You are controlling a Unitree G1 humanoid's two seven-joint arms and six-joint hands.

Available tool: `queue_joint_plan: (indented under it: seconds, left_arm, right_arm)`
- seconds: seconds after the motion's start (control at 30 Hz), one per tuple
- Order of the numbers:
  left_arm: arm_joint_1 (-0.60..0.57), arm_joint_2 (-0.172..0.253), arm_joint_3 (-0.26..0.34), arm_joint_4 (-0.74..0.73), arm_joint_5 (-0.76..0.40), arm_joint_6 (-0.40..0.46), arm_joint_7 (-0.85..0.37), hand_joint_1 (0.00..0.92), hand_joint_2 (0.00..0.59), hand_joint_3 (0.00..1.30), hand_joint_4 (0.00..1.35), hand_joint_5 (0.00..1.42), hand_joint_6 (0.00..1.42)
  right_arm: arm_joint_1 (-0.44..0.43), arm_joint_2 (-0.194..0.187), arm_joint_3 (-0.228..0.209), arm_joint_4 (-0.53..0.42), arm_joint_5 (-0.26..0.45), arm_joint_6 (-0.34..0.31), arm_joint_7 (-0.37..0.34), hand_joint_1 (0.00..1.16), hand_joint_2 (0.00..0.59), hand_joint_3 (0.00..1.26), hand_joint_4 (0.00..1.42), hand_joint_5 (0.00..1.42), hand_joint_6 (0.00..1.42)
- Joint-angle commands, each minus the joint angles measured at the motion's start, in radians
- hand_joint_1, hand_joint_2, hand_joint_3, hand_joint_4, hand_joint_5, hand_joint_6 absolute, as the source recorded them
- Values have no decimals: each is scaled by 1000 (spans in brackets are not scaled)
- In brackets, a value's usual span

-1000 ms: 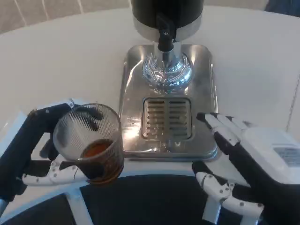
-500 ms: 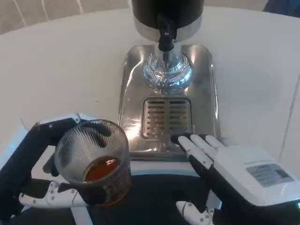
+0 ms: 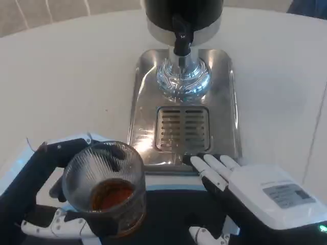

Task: Grasp the cup under the faucet to collect the drink, then remove the cup.

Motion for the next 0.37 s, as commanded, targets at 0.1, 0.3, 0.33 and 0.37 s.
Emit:
queue_joint_plan:
  seconds: [0.1,0.3,0.33,0.37]
  left_arm:
    - [-7,-9,12,-3,-34,-21,-11,643,0,960,1152,1346,1424]
    - [-18,-13,7,4,-31,-18,-17,643,0,961,1152,1346,1424]
    - [-20,-15,6,4,-31,-18,-18,643,0,961,1152,1346,1424]
    - [-21,-16,6,5,-30,-18,-19,643,0,961,1152,1346,1424]
  right_arm:
    - [-6,8,2,-17,-5,-3,23,163,502,12,0,0,0]
    - [0,11,3,-17,-8,-5,22,162,497,7,0,0,0]
    - [2,11,2,-17,-8,-6,21,162,497,6,0,0,0]
    - [4,12,2,-17,-9,-6,21,162,496,6,0,0,0]
